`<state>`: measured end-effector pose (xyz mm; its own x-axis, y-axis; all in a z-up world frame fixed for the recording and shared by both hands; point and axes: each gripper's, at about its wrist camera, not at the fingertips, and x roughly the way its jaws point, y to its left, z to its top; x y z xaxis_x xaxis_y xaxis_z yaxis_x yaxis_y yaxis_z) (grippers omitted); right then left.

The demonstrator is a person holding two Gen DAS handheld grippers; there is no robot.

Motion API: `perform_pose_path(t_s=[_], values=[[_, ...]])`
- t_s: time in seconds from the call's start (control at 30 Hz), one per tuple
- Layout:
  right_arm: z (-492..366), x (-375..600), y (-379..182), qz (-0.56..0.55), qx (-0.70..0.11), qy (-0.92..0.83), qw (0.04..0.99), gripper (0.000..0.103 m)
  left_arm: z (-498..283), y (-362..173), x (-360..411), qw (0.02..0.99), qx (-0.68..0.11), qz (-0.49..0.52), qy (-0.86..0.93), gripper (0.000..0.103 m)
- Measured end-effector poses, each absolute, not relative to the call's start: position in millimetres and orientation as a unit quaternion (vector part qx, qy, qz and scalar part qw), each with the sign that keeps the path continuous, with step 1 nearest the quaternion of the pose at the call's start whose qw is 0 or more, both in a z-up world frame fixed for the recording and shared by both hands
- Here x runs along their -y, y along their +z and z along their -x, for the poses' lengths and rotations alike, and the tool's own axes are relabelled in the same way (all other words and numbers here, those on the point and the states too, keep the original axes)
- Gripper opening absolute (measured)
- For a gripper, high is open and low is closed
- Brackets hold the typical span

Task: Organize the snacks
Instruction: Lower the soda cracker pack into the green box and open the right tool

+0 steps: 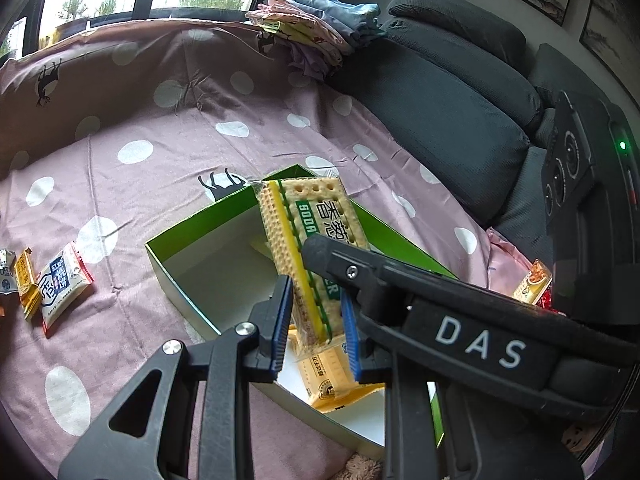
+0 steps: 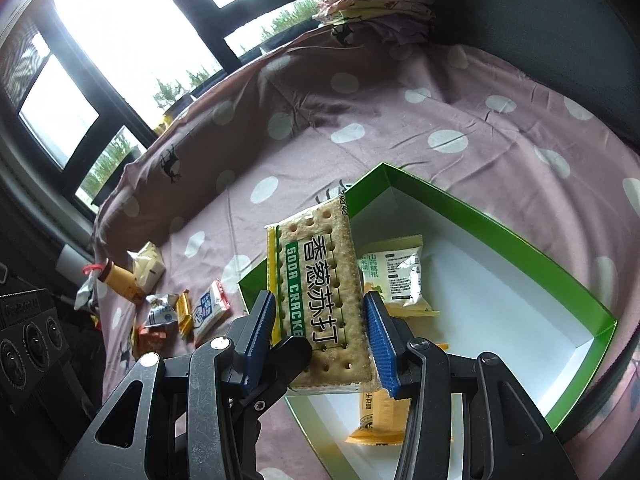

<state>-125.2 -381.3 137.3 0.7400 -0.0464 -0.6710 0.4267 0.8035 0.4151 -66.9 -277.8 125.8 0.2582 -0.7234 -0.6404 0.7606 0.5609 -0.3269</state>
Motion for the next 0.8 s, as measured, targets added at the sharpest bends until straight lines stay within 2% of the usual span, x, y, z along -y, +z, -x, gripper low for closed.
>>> perform_pose_path(t_s=[0.8], values=[[126.4,400.5,120.5,-0.291,-0.364,-0.168,0.869,0.049,68.9,104.5,311.1,0.751,-0.430,-0.030,-0.500,0.022]])
